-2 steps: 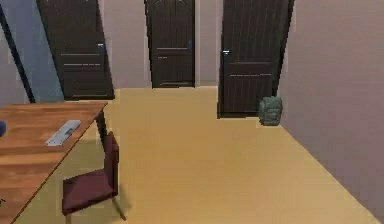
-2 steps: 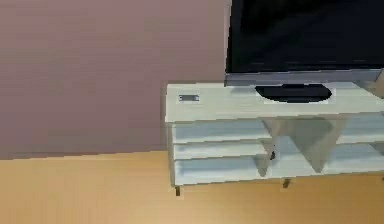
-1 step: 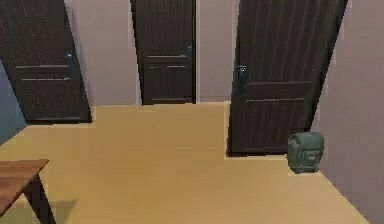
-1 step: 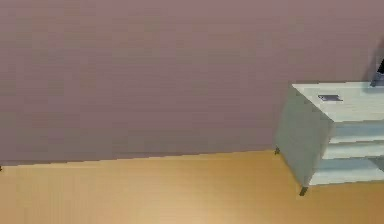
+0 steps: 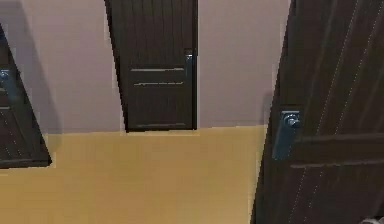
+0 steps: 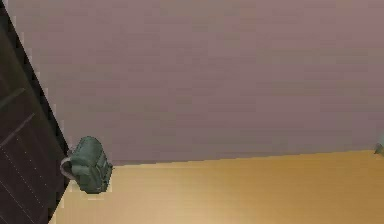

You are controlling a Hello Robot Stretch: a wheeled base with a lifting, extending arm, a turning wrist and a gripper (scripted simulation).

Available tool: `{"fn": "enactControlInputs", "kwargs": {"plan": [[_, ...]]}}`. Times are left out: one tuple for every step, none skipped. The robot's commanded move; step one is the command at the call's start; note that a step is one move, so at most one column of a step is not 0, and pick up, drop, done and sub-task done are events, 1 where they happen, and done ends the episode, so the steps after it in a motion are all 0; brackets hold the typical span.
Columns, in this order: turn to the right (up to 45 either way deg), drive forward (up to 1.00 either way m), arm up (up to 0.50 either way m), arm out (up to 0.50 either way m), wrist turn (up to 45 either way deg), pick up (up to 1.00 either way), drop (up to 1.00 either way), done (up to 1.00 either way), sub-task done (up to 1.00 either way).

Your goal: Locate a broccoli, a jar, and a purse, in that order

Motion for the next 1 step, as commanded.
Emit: {"fn": "enactControlInputs", "kwargs": {"plan": [[3.0,0.00,0.00,0.00,0.0,0.00,0.00,0.00,0.00]]}}
